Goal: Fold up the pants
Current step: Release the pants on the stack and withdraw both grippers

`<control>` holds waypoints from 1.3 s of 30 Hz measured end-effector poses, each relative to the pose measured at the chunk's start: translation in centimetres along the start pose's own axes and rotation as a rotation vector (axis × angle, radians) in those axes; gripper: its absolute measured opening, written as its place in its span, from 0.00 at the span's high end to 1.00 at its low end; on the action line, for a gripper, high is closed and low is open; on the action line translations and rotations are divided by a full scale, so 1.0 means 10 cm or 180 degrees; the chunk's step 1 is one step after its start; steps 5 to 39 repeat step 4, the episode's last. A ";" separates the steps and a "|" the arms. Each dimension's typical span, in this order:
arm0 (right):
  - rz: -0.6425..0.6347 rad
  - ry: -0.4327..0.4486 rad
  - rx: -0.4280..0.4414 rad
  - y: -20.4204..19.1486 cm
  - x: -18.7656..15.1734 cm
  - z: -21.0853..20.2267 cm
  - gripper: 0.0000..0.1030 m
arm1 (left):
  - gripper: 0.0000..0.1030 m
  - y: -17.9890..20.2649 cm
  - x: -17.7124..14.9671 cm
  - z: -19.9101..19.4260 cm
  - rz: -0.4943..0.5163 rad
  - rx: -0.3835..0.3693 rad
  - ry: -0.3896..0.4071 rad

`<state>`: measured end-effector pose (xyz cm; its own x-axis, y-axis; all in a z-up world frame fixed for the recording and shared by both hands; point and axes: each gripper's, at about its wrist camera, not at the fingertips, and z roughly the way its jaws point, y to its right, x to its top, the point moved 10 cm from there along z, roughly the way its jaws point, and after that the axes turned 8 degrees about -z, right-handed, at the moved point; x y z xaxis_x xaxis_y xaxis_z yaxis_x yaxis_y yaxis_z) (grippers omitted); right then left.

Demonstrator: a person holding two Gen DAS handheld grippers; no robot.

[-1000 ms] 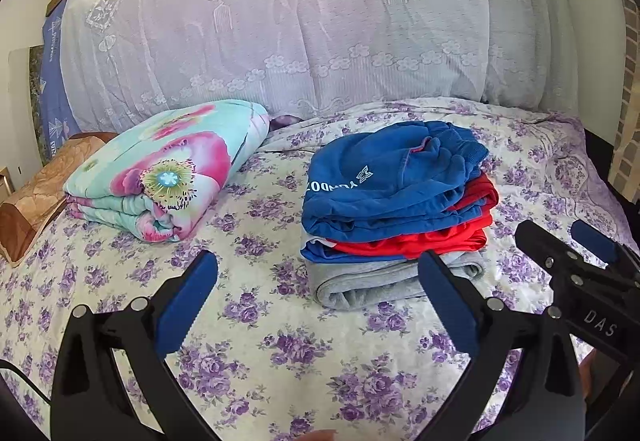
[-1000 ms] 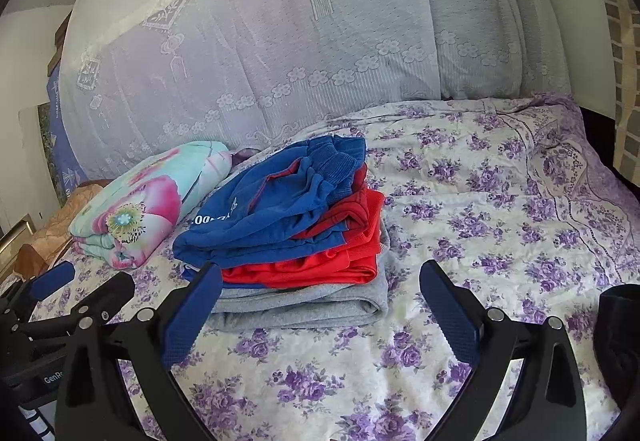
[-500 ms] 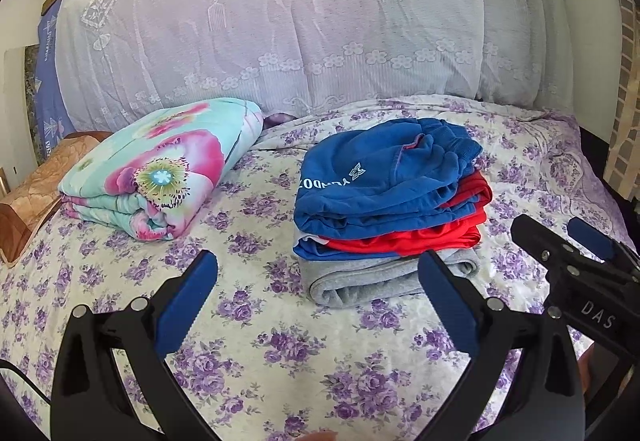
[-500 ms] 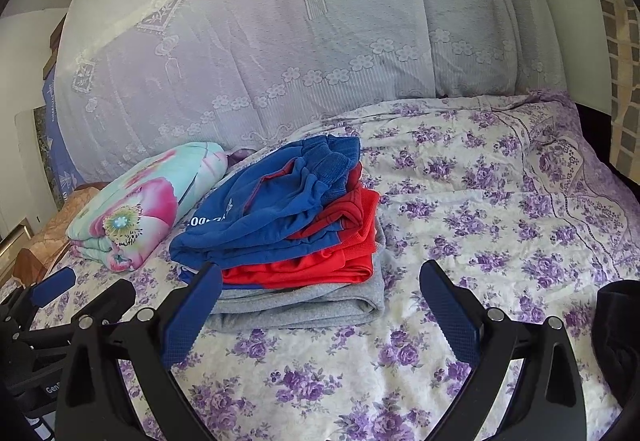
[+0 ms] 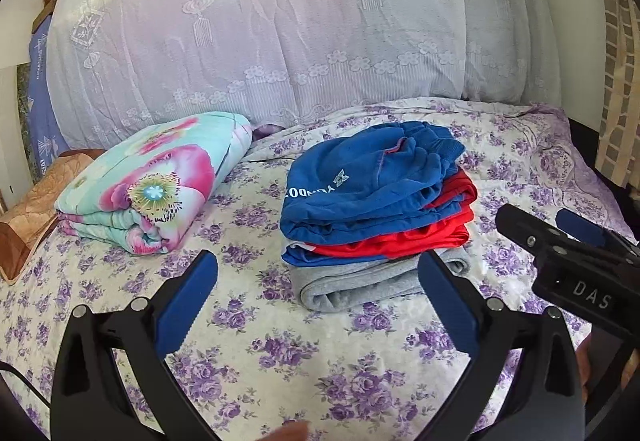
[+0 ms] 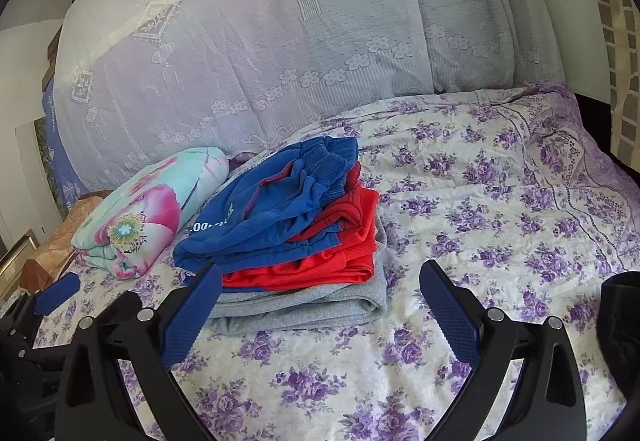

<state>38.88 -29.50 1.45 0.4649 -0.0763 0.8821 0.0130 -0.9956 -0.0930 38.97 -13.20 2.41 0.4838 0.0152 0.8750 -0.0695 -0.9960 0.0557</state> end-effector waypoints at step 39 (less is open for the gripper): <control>-0.0142 0.0034 0.0011 -0.10 0.01 -0.02 0.03 | 0.05 0.03 -0.04 0.03 0.0010 -0.0011 -0.0041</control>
